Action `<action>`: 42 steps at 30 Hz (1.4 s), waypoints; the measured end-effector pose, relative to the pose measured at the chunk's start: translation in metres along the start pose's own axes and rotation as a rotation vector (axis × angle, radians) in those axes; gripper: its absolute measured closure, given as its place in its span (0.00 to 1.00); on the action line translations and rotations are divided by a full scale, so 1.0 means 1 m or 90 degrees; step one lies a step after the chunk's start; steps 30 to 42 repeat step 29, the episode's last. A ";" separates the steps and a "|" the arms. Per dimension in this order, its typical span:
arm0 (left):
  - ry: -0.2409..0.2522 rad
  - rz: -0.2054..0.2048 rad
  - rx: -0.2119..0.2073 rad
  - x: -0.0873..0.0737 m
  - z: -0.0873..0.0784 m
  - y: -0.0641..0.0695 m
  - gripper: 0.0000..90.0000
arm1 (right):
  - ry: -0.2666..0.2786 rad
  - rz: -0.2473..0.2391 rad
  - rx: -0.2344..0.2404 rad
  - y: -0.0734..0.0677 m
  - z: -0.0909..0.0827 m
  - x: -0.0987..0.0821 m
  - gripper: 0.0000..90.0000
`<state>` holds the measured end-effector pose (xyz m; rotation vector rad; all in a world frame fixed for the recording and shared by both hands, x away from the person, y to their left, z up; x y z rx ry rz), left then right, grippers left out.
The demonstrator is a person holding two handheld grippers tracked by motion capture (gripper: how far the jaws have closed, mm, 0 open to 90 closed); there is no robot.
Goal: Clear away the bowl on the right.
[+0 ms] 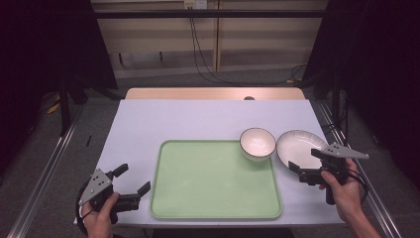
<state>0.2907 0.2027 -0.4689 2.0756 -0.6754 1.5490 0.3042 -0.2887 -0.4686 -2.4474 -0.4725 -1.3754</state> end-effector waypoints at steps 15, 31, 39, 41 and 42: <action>0.001 0.002 0.001 0.001 -0.002 0.000 0.02 | 0.024 0.005 -0.014 -0.001 -0.026 -0.020 0.02; 0.006 -0.002 0.002 0.001 -0.003 -0.003 0.02 | 0.011 -0.013 0.004 -0.009 -0.026 -0.039 0.01; 0.006 -0.002 0.002 0.001 -0.003 -0.003 0.02 | 0.011 -0.013 0.004 -0.009 -0.026 -0.039 0.01; 0.006 -0.002 0.002 0.001 -0.003 -0.003 0.02 | 0.011 -0.013 0.004 -0.009 -0.026 -0.039 0.01; 0.006 -0.002 0.002 0.001 -0.003 -0.003 0.02 | 0.011 -0.013 0.004 -0.009 -0.026 -0.039 0.01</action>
Point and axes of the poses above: each handheld gripper's, and its own axes: z roughly forward along the jaws, x roughly out of its top, y roughly to its right, the point moved 9 cm from there along z, roughly forward along the jaws, and after that the axes turned 2 degrees about x, right-handed, at the moved point
